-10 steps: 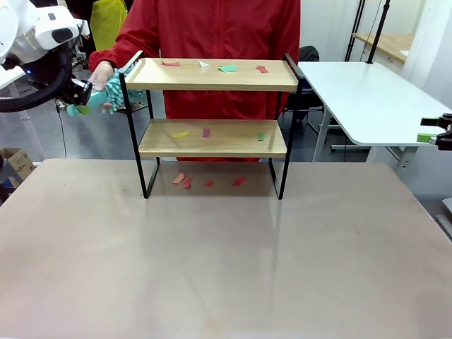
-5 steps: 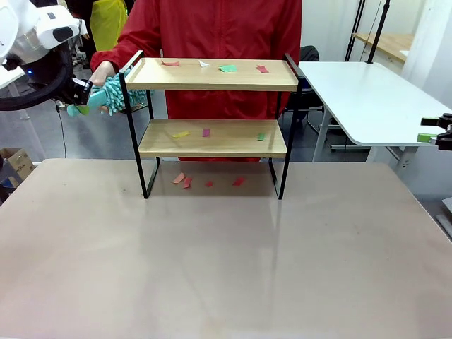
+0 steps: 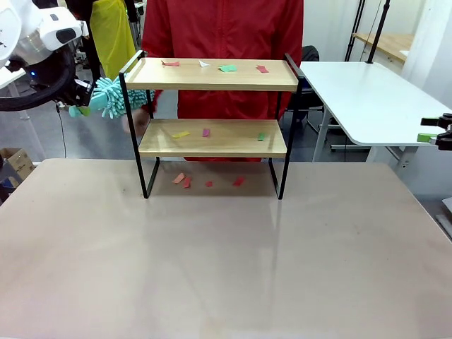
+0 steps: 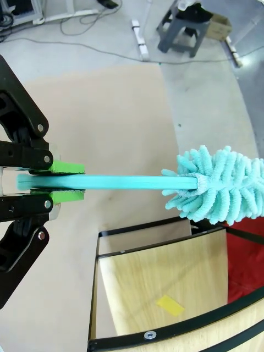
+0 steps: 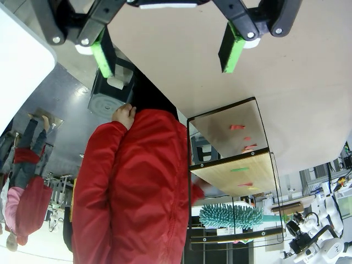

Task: Clean the shelf.
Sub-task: Pick up the Duster handed by the human, then clean the specific section of the Shelf indicated by the human with the Duster.

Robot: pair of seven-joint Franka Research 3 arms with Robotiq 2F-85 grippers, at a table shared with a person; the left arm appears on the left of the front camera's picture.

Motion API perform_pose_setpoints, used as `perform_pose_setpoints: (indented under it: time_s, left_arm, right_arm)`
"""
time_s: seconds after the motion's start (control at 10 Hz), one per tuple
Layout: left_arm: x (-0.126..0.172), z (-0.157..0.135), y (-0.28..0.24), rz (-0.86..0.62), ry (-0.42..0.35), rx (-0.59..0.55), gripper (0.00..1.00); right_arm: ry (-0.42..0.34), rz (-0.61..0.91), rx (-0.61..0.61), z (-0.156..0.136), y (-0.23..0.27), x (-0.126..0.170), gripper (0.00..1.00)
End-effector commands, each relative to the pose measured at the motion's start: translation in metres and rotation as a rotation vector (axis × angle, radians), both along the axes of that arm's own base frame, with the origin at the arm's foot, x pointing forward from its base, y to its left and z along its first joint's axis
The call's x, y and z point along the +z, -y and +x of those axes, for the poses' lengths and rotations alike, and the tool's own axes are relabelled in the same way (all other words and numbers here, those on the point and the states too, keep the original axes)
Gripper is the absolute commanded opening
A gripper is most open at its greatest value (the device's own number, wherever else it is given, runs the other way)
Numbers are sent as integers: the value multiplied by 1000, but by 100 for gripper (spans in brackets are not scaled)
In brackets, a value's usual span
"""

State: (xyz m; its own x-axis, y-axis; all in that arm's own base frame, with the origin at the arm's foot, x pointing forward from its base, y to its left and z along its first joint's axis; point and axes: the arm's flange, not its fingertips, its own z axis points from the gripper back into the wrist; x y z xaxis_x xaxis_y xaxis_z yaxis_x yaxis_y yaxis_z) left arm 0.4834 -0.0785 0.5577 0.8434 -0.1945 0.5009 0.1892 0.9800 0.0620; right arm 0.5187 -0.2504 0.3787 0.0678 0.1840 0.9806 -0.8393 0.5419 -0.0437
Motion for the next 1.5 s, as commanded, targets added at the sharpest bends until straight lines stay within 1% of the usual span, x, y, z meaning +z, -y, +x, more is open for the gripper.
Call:
perform_pose_setpoints:
  time_s: [0.0, 0.4, 0.5, 0.6, 0.7, 0.8, 1.0, 1.1, 1.2, 1.4]
  left_arm:
    - [3, -1, -4, 3, 4, -15, 0]
    - [3, -1, -4, 3, 4, -15, 0]
    - [0, 0, 0, 0, 0, 0, 14]
    - [20, -6, -14, 35, 25, -6, 14]
    - [43, -17, -32, 107, 20, -20, 14]
    - [68, -31, -46, 175, -3, -51, 14]
    - [104, -60, -55, 312, -99, -190, 14]
    - [119, -75, -55, 424, -172, -259, 14]
    - [129, -90, -58, 536, -246, -305, 14]
    - [134, -121, -57, 694, -419, -504, 14]
  right_arm:
    - [-10, -8, -14, 1, -3, 8, 100]
    - [-10, -8, -14, 1, -3, 8, 100]
    - [-10, -8, -14, 1, -3, 8, 100]
    - [-10, -8, -14, 1, -3, 8, 100]
    - [-10, -8, -14, 1, -3, 8, 100]
    - [-10, -8, -14, 1, -3, 8, 100]
    - [-10, -8, -14, 1, -3, 8, 100]
    - [-10, -8, -14, 1, -3, 8, 100]
    - [-10, -8, -14, 1, -3, 8, 100]
    - [-10, -8, -14, 1, -3, 8, 100]
